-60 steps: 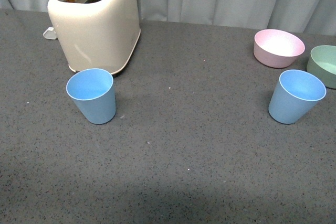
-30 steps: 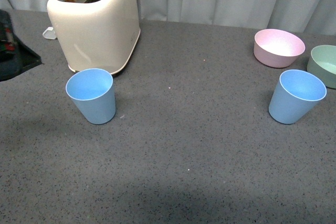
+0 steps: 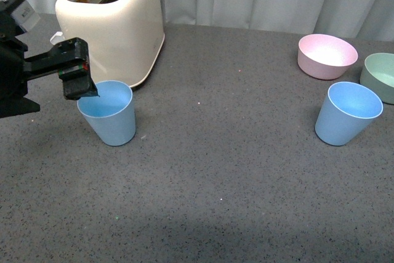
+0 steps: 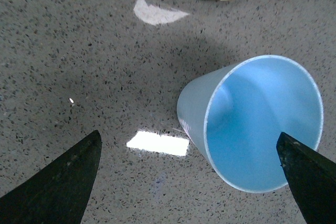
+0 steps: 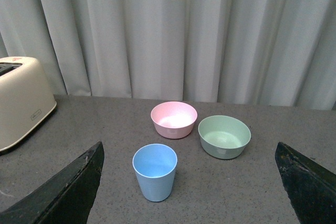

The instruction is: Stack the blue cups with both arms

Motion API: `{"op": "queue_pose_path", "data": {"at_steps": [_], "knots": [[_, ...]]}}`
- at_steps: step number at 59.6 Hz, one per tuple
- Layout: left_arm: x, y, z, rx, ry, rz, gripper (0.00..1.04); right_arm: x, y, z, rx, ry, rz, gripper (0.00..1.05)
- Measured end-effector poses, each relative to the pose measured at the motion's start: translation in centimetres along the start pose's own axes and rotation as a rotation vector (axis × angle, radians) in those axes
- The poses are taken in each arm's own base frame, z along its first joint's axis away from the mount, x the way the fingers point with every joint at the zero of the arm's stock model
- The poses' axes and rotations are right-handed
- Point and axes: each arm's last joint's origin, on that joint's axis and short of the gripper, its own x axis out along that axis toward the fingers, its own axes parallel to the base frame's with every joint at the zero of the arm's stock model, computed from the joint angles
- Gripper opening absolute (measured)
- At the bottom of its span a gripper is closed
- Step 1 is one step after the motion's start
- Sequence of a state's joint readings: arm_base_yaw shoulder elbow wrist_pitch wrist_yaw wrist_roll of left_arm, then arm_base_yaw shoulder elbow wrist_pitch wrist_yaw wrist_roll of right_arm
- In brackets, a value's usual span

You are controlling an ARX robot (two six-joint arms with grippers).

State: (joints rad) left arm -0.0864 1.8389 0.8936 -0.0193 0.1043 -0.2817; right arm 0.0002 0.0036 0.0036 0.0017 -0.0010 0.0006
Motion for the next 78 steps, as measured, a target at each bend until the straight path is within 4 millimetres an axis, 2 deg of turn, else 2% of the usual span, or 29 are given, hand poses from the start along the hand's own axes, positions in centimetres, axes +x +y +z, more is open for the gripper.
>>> {"op": "queue_pose_path", "data": {"at_steps": [15,34,37,49,60,65,72,78], "knots": [[1.6,-0.6,0.7,-0.011,0.049,0.014,0.97,0.0,0.0,0.0,0.0,0.0,0.0,0.95],[2.6,-1.5,0.8,0.02,0.099,0.078,0.46,0.0,0.0,0.0,0.0,0.0,0.0,0.95],[2.7,-1.7,0.7,0.032,0.106,0.083,0.33,0.0,0.0,0.0,0.0,0.001,0.0,0.95],[2.7,-2.2,0.6,0.058,0.122,0.082,0.05,0.0,0.0,0.0,0.0,0.0,0.0,0.95],[2.6,-3.6,0.7,0.09,0.119,0.084,0.04,0.0,0.0,0.0,0.0,0.0,0.0,0.95],[2.5,-4.9,0.9,0.11,0.113,0.069,0.04,0.0,0.0,0.0,0.0,0.0,0.0,0.95],[2.6,-8.3,1.2,0.146,0.102,0.031,0.04,0.0,0.0,0.0,0.0,0.0,0.0,0.95],[3.5,-11.2,0.9,0.178,0.115,0.014,0.04,0.0,0.0,0.0,0.0,0.0,0.0,0.95]]}}
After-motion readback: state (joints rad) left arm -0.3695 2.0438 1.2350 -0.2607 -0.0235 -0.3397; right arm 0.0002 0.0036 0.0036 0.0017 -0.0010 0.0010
